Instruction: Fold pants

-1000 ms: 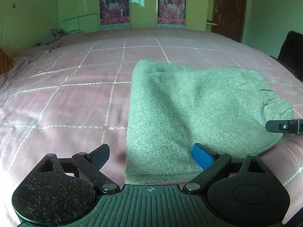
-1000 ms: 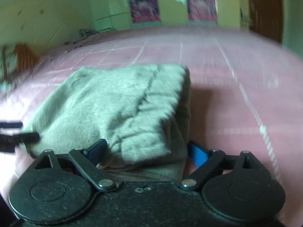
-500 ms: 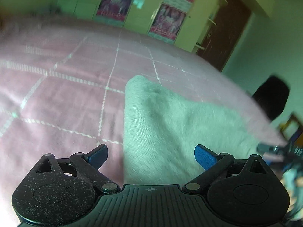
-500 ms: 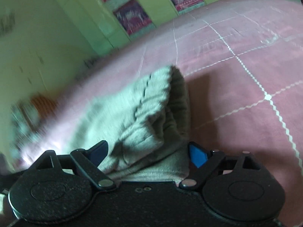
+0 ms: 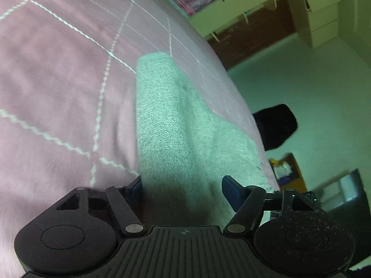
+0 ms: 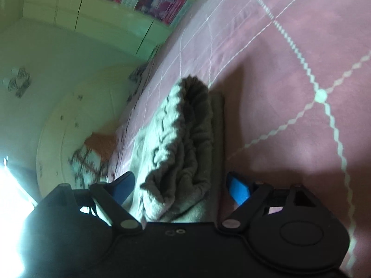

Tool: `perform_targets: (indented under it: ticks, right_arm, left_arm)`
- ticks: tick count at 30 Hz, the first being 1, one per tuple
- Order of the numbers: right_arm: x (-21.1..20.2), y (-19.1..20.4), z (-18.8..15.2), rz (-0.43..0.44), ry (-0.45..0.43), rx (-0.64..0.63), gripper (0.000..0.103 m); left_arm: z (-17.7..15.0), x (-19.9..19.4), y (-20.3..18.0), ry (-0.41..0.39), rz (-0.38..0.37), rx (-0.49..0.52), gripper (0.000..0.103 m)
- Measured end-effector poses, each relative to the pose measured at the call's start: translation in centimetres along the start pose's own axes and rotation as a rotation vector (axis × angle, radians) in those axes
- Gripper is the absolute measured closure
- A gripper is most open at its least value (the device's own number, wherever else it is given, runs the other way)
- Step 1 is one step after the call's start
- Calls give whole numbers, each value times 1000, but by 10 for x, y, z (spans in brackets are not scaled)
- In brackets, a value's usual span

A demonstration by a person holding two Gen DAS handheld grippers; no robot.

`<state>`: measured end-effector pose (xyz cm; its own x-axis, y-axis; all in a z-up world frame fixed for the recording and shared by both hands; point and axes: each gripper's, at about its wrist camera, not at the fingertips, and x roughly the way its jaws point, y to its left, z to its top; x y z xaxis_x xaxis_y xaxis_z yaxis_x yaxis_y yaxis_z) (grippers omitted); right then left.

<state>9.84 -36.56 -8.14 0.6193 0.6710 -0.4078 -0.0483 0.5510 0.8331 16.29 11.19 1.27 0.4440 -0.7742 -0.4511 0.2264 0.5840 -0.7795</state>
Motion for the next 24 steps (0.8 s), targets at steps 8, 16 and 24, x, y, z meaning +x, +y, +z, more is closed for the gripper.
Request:
perform_targets:
  ticks: [8, 16, 24]
  right_arm:
    - [37, 10, 18, -15, 108, -84, 27]
    - [80, 48, 37, -44, 160, -263, 56]
    - [104, 82, 119, 13, 76, -319, 59]
  left_arm:
    - [26, 44, -1, 34, -42, 31, 34]
    - [39, 36, -13, -69, -48, 83, 76]
    - [131, 52, -25, -185, -41, 103, 76]
